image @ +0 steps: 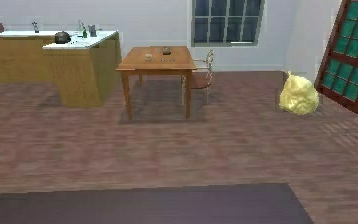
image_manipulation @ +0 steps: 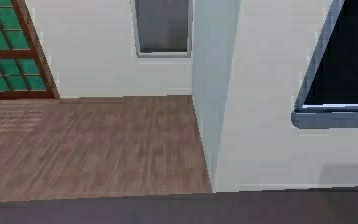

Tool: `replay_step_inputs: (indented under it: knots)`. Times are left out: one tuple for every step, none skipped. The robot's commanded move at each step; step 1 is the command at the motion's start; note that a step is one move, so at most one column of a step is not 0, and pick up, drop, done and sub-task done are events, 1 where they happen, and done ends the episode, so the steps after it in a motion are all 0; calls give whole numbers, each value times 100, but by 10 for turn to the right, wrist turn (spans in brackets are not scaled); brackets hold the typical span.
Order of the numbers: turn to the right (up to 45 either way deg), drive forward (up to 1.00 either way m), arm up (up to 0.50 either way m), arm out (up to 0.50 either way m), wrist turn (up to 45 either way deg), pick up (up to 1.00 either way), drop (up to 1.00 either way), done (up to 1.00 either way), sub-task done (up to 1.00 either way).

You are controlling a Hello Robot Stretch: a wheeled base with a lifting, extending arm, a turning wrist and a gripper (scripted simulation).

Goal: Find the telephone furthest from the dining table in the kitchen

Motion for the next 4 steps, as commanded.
replay_step_inputs:
  knots:
    - [0,95,0,0,0,0,0,0,0]
    - [-450,0,0,0,0,0,0,0,0]
    - [-30,0,0,0,0,0,0,0,0]
    - [0,100,0,0,0,0,0,0,0]
